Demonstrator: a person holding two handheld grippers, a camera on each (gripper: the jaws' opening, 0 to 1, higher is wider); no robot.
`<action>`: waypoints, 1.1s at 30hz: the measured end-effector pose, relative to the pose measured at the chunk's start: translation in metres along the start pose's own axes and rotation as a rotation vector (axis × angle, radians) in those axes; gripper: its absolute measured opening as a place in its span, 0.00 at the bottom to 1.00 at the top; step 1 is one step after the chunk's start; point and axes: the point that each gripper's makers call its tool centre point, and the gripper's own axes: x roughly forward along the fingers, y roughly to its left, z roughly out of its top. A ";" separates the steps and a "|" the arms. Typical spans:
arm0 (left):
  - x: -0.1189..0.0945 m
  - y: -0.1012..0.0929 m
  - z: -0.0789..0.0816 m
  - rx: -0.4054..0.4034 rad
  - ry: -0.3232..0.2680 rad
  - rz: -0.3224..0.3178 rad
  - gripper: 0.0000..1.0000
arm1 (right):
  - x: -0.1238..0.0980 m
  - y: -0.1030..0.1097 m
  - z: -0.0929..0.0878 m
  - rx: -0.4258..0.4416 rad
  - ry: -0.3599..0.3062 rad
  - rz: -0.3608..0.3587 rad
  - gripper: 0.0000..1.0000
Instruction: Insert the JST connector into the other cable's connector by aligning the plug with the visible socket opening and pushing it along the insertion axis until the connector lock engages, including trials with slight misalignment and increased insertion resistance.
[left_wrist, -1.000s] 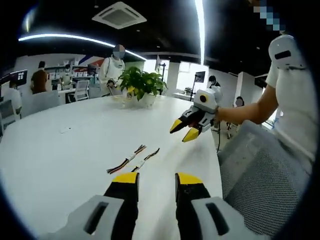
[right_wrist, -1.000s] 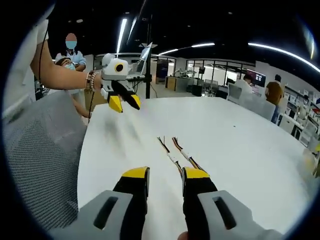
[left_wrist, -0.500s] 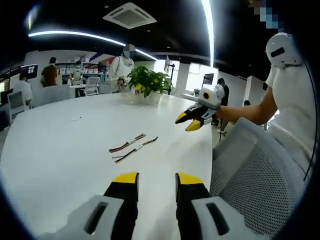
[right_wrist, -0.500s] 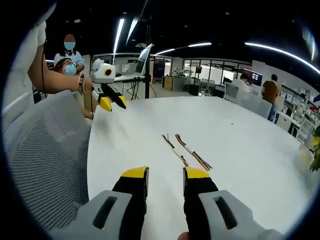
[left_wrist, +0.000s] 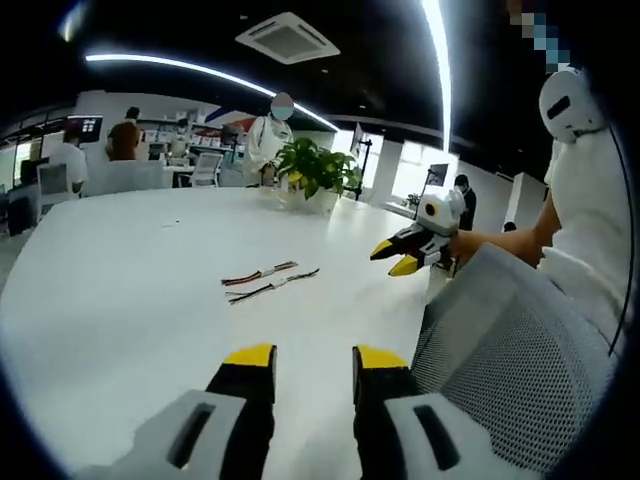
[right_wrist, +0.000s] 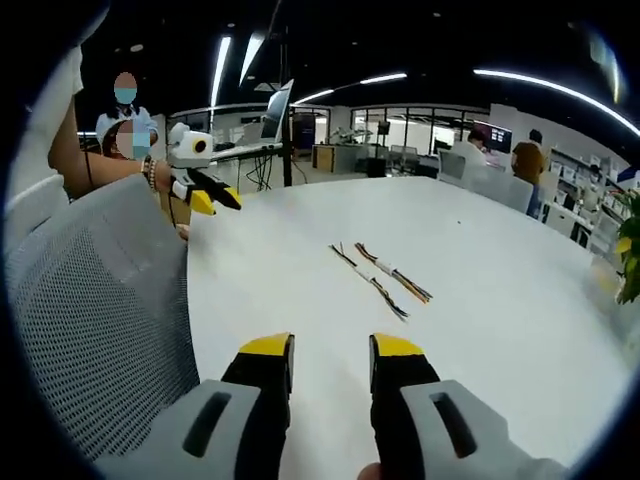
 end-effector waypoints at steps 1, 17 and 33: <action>-0.001 -0.001 -0.001 -0.001 -0.002 0.003 0.25 | -0.002 0.001 -0.001 0.004 0.001 -0.004 0.28; -0.021 -0.010 0.005 -0.001 -0.088 0.072 0.26 | -0.013 0.017 -0.009 0.067 -0.032 -0.063 0.35; -0.024 0.005 0.002 0.000 -0.088 0.165 0.59 | -0.019 0.012 -0.010 0.097 -0.041 -0.114 0.41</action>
